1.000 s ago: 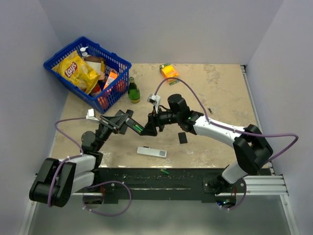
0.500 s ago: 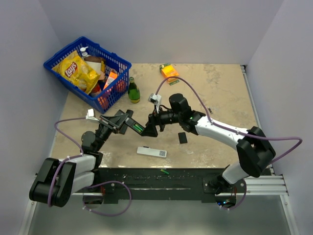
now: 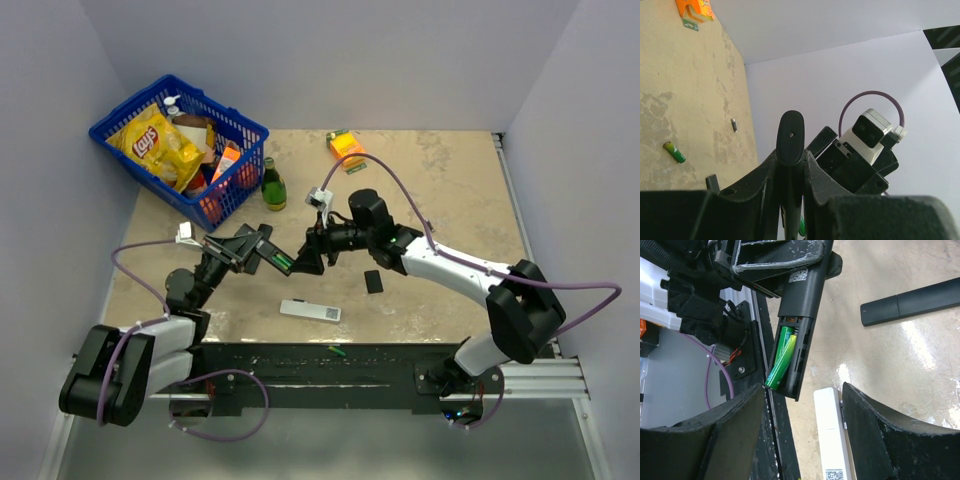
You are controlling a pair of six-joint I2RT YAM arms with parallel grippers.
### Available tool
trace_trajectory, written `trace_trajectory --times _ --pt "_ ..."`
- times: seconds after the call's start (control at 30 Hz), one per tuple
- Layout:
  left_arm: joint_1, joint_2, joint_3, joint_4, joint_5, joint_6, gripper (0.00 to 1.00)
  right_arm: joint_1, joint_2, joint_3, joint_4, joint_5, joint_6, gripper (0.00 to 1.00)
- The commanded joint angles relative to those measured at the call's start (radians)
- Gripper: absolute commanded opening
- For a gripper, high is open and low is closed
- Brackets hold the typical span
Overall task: Load the batteries into the remote control
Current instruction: Load the battery into the remote control.
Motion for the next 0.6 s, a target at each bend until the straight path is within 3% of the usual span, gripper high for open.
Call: trace_trajectory --times 0.0,0.57 --pt "-0.004 -0.032 -0.159 0.580 0.011 -0.008 0.00 -0.006 -0.013 0.036 0.045 -0.028 0.005 0.67" --pt "-0.004 -0.042 -0.156 0.575 0.019 -0.008 0.00 -0.010 -0.030 0.027 0.063 -0.046 0.018 0.67"
